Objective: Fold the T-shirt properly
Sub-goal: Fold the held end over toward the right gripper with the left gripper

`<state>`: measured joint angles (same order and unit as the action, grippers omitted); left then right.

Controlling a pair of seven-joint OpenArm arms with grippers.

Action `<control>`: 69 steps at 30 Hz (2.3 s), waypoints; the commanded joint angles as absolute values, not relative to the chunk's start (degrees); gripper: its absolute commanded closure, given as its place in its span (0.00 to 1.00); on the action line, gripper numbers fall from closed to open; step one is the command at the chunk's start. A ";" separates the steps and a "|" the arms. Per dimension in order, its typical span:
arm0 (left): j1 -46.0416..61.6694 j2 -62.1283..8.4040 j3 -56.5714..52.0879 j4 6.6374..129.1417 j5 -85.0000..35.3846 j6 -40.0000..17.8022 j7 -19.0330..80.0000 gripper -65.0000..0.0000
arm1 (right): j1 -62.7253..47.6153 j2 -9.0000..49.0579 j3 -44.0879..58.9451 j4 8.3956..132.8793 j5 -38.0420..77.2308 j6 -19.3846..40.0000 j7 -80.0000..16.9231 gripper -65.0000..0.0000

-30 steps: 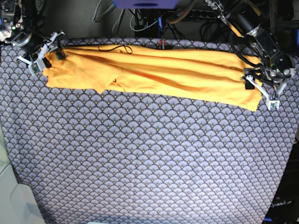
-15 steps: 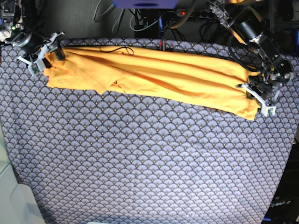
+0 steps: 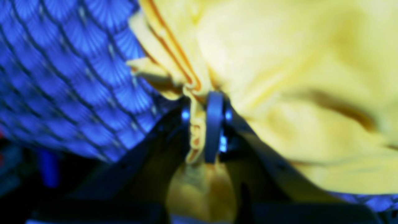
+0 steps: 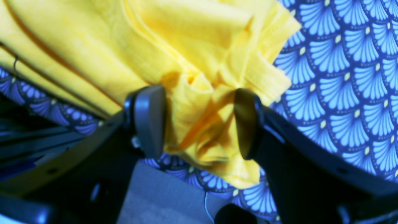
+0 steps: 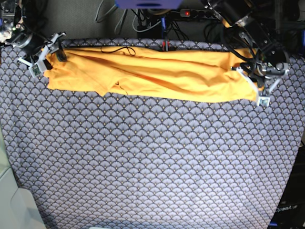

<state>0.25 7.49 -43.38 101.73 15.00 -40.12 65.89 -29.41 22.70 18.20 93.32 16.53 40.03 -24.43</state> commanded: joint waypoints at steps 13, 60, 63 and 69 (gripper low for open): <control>-0.57 9.00 -28.79 112.48 15.16 -40.00 75.21 1.00 | -29.49 23.52 18.51 94.11 17.01 40.00 -23.43 0.45; 4.35 9.00 25.36 111.43 14.90 -19.21 78.11 1.00 | -27.38 23.43 18.42 94.11 17.01 40.00 -27.30 0.45; 4.62 9.00 25.36 110.46 15.16 -19.21 78.11 1.00 | -27.21 23.52 18.42 94.11 17.01 40.00 -27.30 0.45; 4.62 9.00 25.19 110.29 15.25 -19.21 78.20 1.00 | -26.42 23.52 18.42 94.11 17.01 40.00 -27.30 0.45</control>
<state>5.06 8.32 25.06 109.49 15.22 -19.44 78.85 -26.52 22.68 18.09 93.32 16.51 40.05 -28.40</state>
